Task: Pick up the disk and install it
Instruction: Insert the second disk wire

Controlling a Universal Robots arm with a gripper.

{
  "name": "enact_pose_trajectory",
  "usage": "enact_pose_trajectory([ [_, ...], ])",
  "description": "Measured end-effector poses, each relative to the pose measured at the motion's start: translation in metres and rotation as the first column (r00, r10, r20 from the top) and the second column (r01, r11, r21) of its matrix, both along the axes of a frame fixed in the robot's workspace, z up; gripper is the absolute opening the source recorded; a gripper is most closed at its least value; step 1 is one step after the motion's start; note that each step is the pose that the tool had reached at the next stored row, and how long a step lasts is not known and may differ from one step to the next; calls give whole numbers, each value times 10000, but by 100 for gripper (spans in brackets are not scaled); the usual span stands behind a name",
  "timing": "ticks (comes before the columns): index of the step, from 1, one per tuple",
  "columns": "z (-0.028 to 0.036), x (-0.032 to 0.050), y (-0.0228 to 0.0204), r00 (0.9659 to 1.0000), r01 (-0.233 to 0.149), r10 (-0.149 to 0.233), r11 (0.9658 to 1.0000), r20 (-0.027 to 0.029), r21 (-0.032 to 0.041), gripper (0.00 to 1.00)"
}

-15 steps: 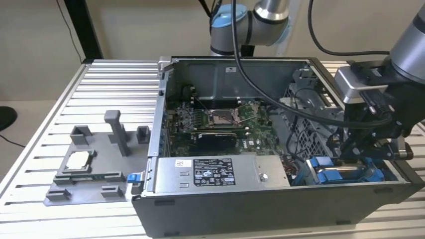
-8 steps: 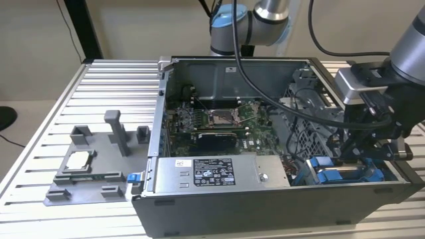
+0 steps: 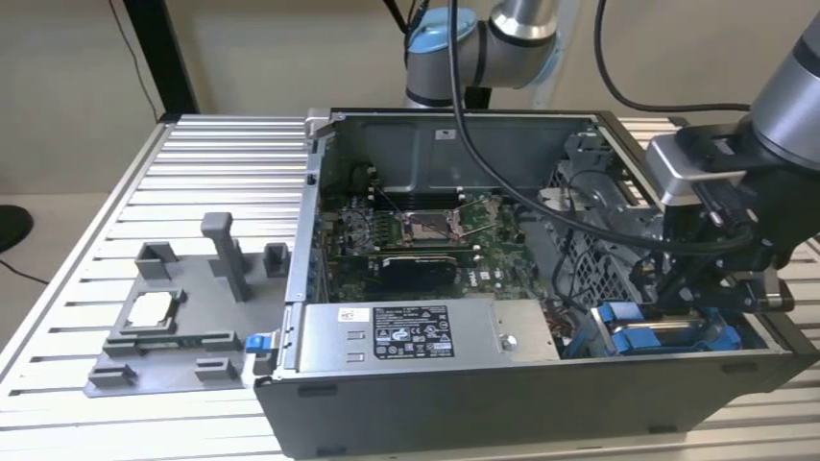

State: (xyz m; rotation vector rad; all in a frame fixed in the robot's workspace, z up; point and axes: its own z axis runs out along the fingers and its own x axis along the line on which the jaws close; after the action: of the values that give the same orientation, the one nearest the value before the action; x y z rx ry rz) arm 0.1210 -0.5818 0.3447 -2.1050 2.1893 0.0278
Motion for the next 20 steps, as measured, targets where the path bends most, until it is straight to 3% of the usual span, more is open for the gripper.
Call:
enact_pose_trajectory([
  [17,-52,0,11,9999,-1,1,10000,118,0,0],
  [20,-83,-2,18,9999,-1,1,10000,119,-35,0],
])
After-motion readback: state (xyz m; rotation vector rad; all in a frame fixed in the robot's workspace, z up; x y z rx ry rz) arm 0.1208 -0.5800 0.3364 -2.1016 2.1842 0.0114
